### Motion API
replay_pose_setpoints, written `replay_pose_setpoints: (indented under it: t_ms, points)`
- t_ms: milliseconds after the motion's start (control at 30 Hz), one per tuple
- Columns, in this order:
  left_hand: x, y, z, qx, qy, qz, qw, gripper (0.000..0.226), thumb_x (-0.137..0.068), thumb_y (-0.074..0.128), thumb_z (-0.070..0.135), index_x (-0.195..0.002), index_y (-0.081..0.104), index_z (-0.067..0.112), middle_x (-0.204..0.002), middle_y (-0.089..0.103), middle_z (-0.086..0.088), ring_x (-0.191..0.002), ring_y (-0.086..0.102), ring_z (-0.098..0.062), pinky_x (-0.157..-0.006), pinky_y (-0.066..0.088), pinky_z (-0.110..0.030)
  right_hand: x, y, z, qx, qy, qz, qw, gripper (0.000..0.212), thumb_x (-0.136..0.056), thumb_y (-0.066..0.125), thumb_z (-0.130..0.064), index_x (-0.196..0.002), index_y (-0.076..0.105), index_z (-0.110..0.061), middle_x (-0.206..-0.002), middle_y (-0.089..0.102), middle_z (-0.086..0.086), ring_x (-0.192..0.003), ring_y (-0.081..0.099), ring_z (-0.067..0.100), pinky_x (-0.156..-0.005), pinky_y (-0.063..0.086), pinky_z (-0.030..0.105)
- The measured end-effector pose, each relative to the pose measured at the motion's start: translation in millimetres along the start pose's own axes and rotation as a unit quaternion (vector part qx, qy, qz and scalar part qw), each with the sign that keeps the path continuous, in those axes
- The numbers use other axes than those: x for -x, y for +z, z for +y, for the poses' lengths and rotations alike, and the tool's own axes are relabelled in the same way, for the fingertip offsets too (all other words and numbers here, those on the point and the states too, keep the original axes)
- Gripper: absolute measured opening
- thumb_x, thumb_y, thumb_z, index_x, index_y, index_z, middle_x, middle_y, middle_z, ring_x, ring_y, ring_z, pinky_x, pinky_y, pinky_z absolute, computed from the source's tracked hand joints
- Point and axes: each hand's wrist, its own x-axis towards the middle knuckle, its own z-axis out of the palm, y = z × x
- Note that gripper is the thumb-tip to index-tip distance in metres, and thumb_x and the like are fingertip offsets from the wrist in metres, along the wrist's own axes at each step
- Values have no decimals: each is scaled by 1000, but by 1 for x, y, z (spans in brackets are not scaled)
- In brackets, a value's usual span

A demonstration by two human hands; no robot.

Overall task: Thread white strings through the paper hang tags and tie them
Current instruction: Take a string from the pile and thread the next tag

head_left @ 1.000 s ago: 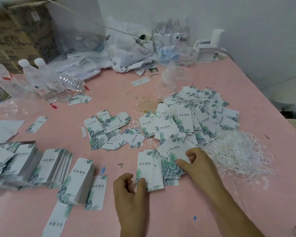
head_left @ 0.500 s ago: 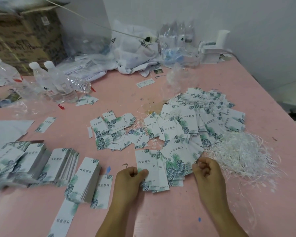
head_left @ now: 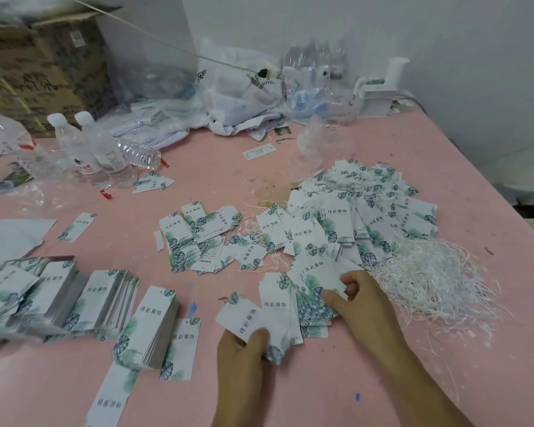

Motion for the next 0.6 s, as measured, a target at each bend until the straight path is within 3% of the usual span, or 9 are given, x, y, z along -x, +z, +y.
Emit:
replay_pose_setpoints:
  t_ms: [100,233,333,433,500,600]
  points:
    - [11,1,-12,-51,9,-52,997,37,-63,53,-1,-94,72,7,-90,73,-25,-88,71,-44,-74,58,-49,-10,-8,-5,-28,40,-58,997,39,-76,80,-38,-104,56,-25,-91,57,-9,-80,57,5,-62,40,23]
    - [18,6,-23,-123,22,-134,983,42,-54,57,17,-90,76,27,-94,75,-18,-89,71,-32,-77,59,-44,-21,-16,-14,-67,52,-107,991,21,-78,81,-22,-89,65,-14,-78,65,-4,-65,61,4,-56,42,19]
    - [18,12,-25,-137,-7,-153,979,34,-54,60,25,-81,75,14,-87,73,-23,-84,69,-38,-77,56,-43,-23,-18,-15,-100,49,-102,989,16,-79,79,-13,-76,64,-10,-66,60,-7,-43,52,-6,-46,38,8]
    - [17,15,-22,-133,-24,-142,981,21,-62,59,21,-74,75,15,-84,72,-23,-81,68,-38,-81,54,-46,-22,-22,-17,-93,54,-108,988,23,-83,76,-14,-70,63,0,-58,56,3,-37,43,1,-41,32,10]
    - [15,17,-18,-94,-37,-122,987,23,-65,58,15,-81,73,15,-86,71,-27,-79,68,-39,-83,53,-50,-21,-26,-18,-66,47,-113,990,30,-88,71,-17,-66,60,0,-56,52,9,-40,37,9,-40,28,14]
    - [15,19,-15,-7,-65,-101,993,34,-68,57,0,-102,59,-3,-89,68,-35,-75,66,-43,-78,56,-54,-22,-30,-21,-48,34,-115,992,31,-90,67,-17,-69,60,5,-61,58,17,-52,44,17,-52,34,25]
